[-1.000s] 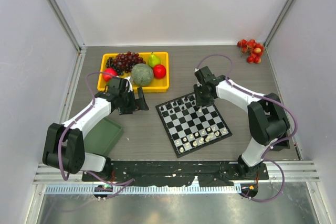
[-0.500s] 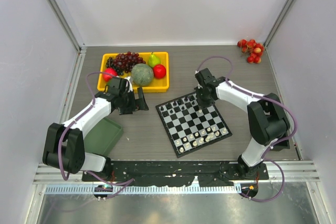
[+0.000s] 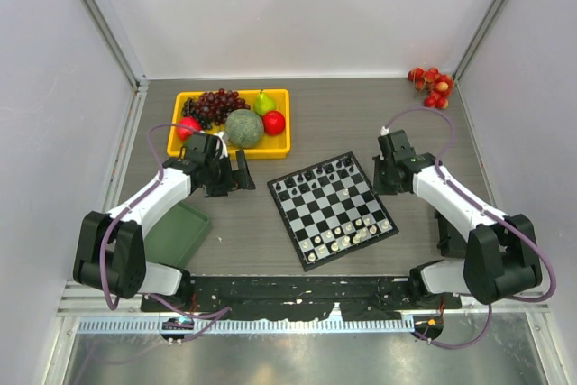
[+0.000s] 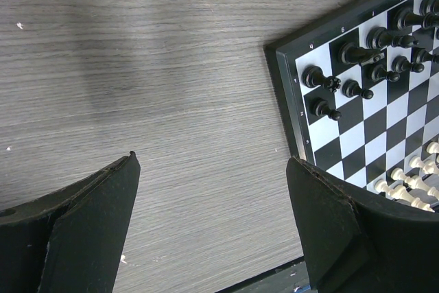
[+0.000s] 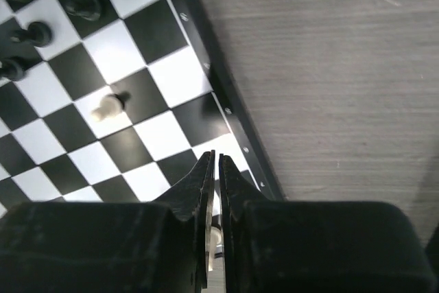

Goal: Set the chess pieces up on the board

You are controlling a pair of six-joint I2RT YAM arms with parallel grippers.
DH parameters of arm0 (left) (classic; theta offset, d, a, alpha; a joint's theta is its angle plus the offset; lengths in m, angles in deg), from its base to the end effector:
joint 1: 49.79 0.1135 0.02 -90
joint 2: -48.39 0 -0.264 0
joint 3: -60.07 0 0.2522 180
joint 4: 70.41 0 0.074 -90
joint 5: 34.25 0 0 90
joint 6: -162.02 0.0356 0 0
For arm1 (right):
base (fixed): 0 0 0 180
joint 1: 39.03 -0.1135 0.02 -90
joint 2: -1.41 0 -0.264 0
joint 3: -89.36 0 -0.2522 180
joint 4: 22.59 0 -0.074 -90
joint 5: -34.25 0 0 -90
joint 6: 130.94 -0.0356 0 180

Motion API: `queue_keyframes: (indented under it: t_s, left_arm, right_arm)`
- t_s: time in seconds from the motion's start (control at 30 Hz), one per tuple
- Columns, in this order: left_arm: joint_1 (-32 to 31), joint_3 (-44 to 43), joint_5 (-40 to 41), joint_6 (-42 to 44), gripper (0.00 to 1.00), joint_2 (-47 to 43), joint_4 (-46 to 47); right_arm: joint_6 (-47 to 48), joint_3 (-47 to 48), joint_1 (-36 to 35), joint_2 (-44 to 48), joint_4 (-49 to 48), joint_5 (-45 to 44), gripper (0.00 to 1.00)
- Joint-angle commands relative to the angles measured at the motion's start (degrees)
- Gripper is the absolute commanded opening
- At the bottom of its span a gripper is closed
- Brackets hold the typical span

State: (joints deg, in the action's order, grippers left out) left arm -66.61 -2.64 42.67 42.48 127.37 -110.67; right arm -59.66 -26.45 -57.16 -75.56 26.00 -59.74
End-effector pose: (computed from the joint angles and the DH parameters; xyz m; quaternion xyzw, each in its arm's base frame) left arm 0.2576 -0.0863 0.2113 -0.0728 0.9492 -0.2129 0.2200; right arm 0.2468 0.0782 0.2188 0.0136 0.9683 0.0461 0.2451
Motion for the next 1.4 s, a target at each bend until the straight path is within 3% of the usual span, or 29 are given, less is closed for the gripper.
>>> queue_keyframes:
  t_s: [0.0, 0.2, 0.5, 0.83, 1.1, 1.23, 1.37]
  left_arm:
    - [-0.1, -1.2, -0.3, 0.4, 0.96, -0.1, 1.5]
    - [-0.1, -1.4, -0.5, 0.4, 0.95, 0.0, 1.5]
    - [-0.1, -1.4, -0.3, 0.3, 0.95, -0.5, 1.2]
    - [-0.1, -1.6, -0.1, 0.4, 0.96, -0.3, 0.9]
    - [-0.1, -1.7, 0.1, 0.4, 0.95, -0.1, 0.7]
    - [-0.1, -1.8, -0.1, 0.5, 0.95, 0.0, 0.9]
    - [-0.1, -1.9, -0.5, 0.4, 0.96, 0.5, 1.0]
  right_arm:
    - [-1.3, -3.8, 1.2, 3.4, -0.5, -0.4, 0.14]
    - [-1.8, -3.0, 1.2, 3.5, -2.7, 5.0, 0.34]
    - [-1.0, 4.6, -3.2, -4.8, -5.4, 7.9, 0.47]
    - [-1.5, 10.1, -6.9, -13.4, -6.0, 6.8, 0.48]
    - [-1.1, 11.1, -7.2, -16.7, -5.1, 6.1, 0.27]
    - [-0.5, 10.7, -7.3, -16.0, -4.6, 6.1, 0.27]
    - [-0.2, 10.5, -7.3, -15.9, -4.0, 6.7, 0.34]
